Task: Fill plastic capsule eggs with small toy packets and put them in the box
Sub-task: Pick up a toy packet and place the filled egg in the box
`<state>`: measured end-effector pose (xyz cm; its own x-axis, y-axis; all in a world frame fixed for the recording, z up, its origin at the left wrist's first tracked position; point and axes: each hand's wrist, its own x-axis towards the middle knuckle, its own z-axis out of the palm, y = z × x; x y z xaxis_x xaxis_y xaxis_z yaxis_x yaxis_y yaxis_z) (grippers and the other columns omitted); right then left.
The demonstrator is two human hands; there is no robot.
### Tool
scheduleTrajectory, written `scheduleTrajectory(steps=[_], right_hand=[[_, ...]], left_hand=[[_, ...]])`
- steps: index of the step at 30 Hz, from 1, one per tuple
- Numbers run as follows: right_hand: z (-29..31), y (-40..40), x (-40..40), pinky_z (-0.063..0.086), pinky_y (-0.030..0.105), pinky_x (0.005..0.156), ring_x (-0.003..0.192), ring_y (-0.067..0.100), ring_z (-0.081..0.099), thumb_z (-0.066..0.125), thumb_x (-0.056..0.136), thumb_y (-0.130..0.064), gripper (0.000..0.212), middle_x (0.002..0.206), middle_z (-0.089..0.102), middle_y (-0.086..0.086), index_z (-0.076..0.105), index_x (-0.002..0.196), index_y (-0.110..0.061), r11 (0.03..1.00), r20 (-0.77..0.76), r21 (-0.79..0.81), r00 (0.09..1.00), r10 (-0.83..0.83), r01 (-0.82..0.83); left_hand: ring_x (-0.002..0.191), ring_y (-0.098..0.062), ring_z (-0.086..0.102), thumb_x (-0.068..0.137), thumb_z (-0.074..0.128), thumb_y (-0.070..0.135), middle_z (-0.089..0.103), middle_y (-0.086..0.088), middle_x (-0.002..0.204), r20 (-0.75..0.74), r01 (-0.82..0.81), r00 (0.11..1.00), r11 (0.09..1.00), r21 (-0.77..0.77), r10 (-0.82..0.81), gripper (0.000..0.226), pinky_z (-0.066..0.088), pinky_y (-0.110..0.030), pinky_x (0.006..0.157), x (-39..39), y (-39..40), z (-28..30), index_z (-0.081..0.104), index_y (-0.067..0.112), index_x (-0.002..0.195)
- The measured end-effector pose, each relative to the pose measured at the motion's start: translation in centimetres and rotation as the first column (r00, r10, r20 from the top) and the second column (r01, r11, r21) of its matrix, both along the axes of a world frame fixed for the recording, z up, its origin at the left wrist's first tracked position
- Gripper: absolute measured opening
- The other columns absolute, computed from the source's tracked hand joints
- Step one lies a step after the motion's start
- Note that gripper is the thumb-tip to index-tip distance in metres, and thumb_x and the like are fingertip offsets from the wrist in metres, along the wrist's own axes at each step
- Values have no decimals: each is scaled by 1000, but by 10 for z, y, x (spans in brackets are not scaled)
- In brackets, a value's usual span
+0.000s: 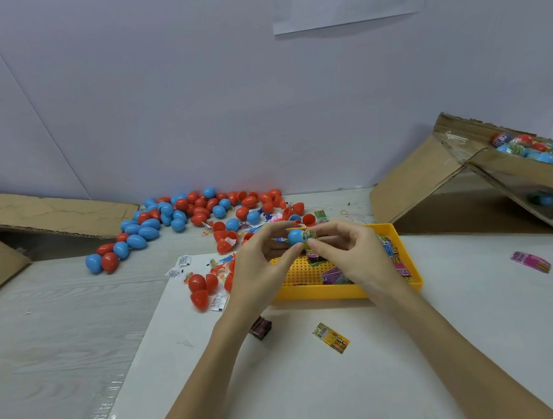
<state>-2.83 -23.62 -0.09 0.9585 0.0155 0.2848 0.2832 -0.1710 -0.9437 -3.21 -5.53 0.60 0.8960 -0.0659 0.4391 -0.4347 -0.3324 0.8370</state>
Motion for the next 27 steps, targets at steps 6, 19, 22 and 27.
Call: scheduleTrajectory(steps=[6,19,22,27], right_hand=[[9,3,-3,63,27,80,98,12,76,75,93,-27,27,103,80,-4,72,119,-21,995,-94,94,994,52,-43],[26,8,-17,61,26,73,108,26,74,76,91,-33,40,119,75,14,71,125,-12,736,-270,646,842,468,-202],[24,11,-16,60,27,77,117,30,71,77,93,-31,31,125,73,17,77,118,-13,714,-279,674,830,482,-188],[23,12,-18,59,27,83,122,30,68,79,92,-29,17,128,71,18,83,104,-17,659,-295,732,792,535,-173]], left_hand=[[100,-12,69,89,77,27,69,6,118,148,-7,989,1000,2,6,44,60,-32,86,-4,-4,0,66,17,130],[124,-7,60,104,52,27,64,5,134,307,15,951,1000,18,-20,38,52,-19,96,-8,-10,1,56,20,142],[120,-1,61,103,52,24,67,4,130,335,11,942,1000,12,-15,36,49,-12,92,-9,-9,2,57,24,139],[113,0,64,101,60,12,66,18,123,349,14,937,1000,10,-16,36,48,-11,89,-5,-6,0,61,22,135]])
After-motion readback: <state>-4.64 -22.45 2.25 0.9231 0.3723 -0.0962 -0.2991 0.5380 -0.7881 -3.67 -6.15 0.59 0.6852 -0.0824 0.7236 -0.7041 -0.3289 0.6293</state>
